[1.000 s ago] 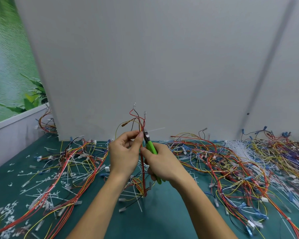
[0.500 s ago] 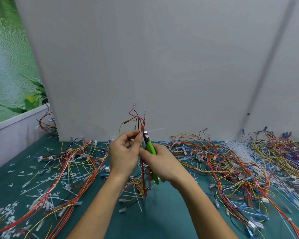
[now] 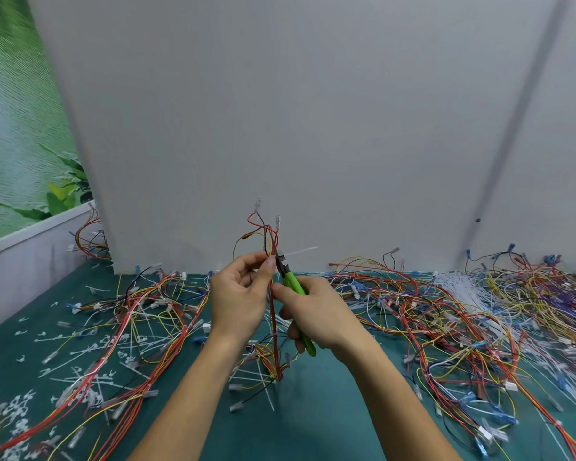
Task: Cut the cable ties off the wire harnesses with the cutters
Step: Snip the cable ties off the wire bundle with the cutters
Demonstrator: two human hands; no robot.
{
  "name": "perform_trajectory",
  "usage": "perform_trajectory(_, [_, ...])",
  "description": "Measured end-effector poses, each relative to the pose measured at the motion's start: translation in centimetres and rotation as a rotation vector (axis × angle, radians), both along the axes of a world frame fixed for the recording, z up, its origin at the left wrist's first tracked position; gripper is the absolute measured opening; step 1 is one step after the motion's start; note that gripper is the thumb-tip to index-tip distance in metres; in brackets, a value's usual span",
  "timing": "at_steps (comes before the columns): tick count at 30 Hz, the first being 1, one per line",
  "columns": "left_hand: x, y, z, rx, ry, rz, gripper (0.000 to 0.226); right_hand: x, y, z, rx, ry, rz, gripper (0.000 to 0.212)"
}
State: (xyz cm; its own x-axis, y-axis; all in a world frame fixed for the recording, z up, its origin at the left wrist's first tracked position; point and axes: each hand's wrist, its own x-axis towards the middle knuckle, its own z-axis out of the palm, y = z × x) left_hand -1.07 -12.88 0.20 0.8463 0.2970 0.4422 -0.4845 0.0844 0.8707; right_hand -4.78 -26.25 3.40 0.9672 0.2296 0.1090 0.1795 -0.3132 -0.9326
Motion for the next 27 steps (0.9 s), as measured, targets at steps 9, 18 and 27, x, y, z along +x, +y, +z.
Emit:
perform_trajectory(9, [-0.05,0.3,-0.11,-0.003,0.03,-0.044,0.008,-0.13,0.13,0.09,-0.013,0.05,0.036,0.026])
perform_trajectory(18, [-0.14,0.24,0.09,0.013,0.013,-0.028,0.008,-0.12,0.05,0.06,-0.057,-0.012,-0.033,0.023])
perform_trajectory(27, [-0.22,0.25,0.12,-0.004,0.031,-0.045,0.008,-0.36,0.05,0.4,0.036,0.076,0.029,0.025])
